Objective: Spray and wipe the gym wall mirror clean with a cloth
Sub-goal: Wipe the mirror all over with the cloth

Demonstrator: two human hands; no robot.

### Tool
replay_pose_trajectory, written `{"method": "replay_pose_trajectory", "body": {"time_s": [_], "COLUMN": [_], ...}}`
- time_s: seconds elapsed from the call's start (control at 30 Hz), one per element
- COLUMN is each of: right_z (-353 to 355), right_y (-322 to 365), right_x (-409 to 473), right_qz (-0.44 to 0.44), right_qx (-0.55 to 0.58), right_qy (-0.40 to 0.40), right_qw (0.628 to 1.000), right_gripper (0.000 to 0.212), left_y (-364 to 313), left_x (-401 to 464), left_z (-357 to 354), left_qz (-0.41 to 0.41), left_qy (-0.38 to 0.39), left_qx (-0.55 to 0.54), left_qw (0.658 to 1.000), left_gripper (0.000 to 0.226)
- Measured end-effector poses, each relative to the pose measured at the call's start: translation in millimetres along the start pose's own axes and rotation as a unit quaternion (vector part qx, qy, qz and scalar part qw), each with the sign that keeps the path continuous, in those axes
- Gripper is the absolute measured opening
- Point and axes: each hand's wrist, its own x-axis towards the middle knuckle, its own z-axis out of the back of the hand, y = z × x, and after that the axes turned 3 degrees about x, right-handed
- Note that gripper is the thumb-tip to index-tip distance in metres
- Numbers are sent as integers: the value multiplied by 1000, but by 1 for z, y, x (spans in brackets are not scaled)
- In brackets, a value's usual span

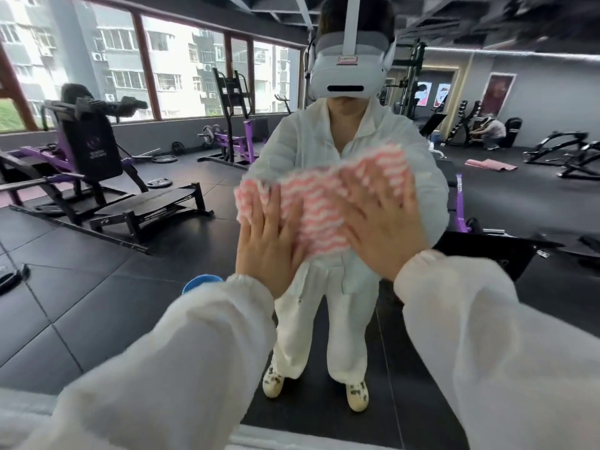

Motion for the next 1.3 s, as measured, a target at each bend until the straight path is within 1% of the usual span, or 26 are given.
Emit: {"method": "replay_pose_trajectory", "body": {"time_s": [0.07,0.17,0.2,0.27,0.4,0.47,0.5,0.57,0.6,0.63,0.67,0.7,0.73,0.77,0.8,0.9,1.0,1.03,1.1,1.17,1.2,1.3], "right_z": [13,16,13,2,-29,-41,-45,-49,-48,-47,-44,-41,-38,-32,-26,-7,12,16,16,5,-1,-23], "right_y": [-21,-31,-28,-20,9,26,33,44,46,49,48,44,40,32,21,-24,-65,-74,-81,-75,-70,-44], "right_x": [22,28,25,9,-46,-79,-96,-124,-134,-139,-141,-140,-134,-126,-115,-80,-56,-55,-63,-87,-103,-162], "right_qz": [-52,-87,-87,-80,-32,2,23,66,79,86,90,96,93,76,48,-46,-151,-172,-180,-168,-162,-137], "right_qx": [6,15,14,27,31,35,36,44,49,52,46,40,43,52,64,50,28,27,29,32,33,35], "right_qy": [-30,-57,-64,-64,-21,6,23,66,90,110,116,113,102,88,76,37,7,2,3,11,16,55], "right_qw": [998,994,994,994,999,999,999,995,992,989,988,988,989,992,994,997,988,985,983,985,986,988], "right_gripper": [57,56,56,56,59,61,64,82,91,97,96,90,79,68,64,65,62,63,65,68,70,74], "left_y": [-7,-18,-19,-21,-29,-34,-37,-43,-46,-48,-51,-53,-53,-55,-57,-68,-84,-90,-101,-109,-112,-123], "left_x": [40,69,69,56,-7,-48,-66,-95,-104,-112,-114,-111,-105,-92,-76,-3,65,79,91,79,66,18], "left_z": [14,20,19,7,-22,-39,-45,-53,-54,-55,-53,-51,-48,-42,-35,-2,25,29,29,19,12,-1], "left_qz": [15,26,17,-27,-102,-133,-146,-161,-161,-155,-150,-148,-145,-144,-137,-117,-119,-124,-140,-181,-204,-248], "left_qy": [-41,-56,-61,-59,-6,20,34,84,110,130,142,148,145,125,103,63,5,-10,-30,-16,4,87], "left_qx": [-6,-2,8,27,55,69,70,73,74,74,73,72,72,70,64,39,24,28,37,46,50,53], "left_qw": [999,998,998,998,993,989,986,981,978,976,976,975,976,979,983,990,993,992,989,982,978,964], "left_gripper": [64,67,66,64,61,64,71,95,103,107,106,102,95,87,80,69,62,61,58,58,61,79]}}
